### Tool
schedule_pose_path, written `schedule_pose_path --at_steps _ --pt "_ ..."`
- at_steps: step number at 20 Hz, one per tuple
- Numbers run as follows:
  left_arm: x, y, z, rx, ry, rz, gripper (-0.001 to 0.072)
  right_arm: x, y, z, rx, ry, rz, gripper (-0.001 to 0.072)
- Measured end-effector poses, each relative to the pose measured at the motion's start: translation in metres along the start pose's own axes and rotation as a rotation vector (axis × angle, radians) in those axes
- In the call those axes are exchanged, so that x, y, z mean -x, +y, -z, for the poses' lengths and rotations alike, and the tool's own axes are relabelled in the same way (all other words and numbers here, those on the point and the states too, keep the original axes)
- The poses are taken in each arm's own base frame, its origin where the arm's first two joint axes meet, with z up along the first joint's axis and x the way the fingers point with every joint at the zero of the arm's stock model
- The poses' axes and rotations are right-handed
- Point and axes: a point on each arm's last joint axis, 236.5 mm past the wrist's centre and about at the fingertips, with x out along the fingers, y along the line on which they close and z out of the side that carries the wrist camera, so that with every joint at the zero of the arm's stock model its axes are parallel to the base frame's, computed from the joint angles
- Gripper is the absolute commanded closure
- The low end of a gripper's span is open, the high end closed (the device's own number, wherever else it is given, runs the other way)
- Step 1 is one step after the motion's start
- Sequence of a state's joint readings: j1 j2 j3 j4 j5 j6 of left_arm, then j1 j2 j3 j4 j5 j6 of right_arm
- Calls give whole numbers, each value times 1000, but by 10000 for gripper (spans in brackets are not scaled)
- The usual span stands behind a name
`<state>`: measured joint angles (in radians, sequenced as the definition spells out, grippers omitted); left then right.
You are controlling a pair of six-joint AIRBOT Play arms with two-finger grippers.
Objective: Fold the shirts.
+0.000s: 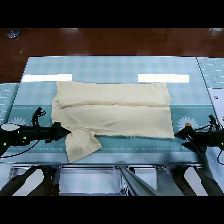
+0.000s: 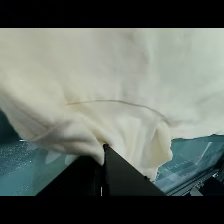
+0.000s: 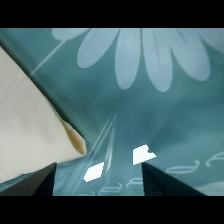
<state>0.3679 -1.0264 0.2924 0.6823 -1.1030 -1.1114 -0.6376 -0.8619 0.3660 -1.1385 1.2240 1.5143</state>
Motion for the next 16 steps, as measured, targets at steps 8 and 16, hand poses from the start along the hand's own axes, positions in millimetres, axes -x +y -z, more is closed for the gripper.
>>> schedule_pose_path --at_steps 8,16 --pt "0 -1 -1 -1 -4 6 686 -17 42 -7 -40 37 -207 97" --pt "13 -22 -24 -54 -50 39 686 -27 86 -26 118 21 -243 686"
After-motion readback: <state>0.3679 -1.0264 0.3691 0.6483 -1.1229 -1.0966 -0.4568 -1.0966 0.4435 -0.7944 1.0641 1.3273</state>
